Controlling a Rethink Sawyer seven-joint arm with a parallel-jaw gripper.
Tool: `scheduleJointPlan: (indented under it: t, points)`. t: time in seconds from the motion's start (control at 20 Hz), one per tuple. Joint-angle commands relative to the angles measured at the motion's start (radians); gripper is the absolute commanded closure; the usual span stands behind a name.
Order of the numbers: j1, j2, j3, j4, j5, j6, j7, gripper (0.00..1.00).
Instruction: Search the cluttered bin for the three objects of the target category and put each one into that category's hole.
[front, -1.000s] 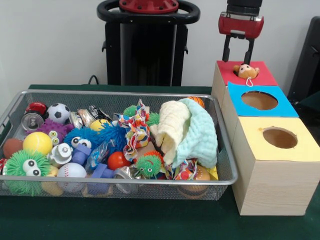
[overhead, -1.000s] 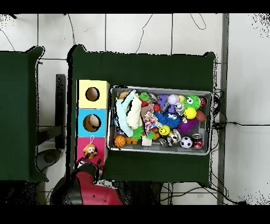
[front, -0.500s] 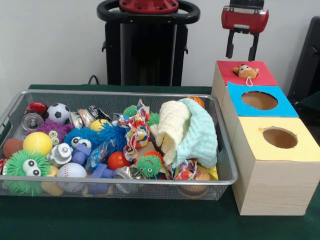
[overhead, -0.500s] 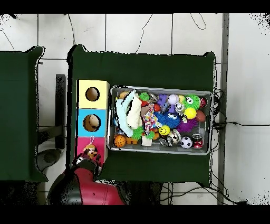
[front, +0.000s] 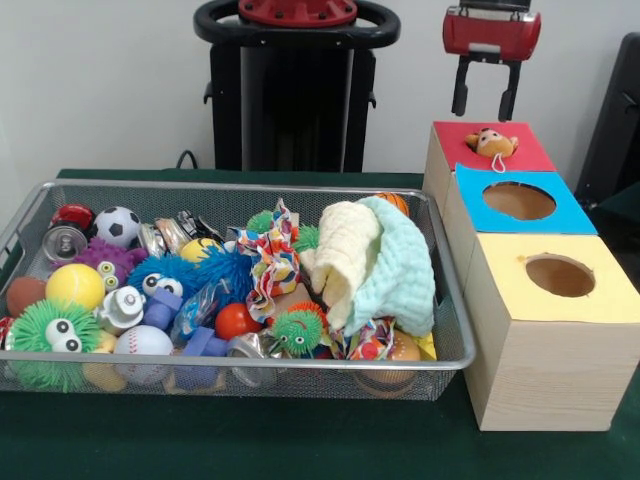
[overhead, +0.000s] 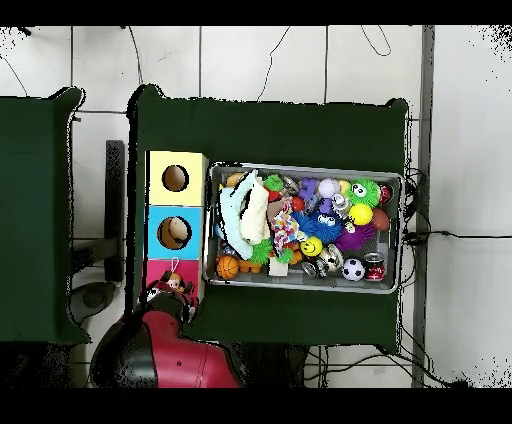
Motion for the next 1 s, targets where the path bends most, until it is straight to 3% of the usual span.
scheduleJointPlan:
  t: [0.05, 0.55, 0.85, 1.0]
  points:
    - [0.025, 0.087, -0.048, -0.11, -0.009, -0.007, 0.104, 0.0]
    - [0.064, 0.208, -0.088, -0.131, -0.005, -0.117, 0.133, 0.0]
    - [0.03, 0.272, -0.02, -0.108, -0.017, -0.202, 0.175, 0.0]
    - [0.035, 0.271, -0.011, -0.107, -0.009, -0.157, 0.157, 0.0]
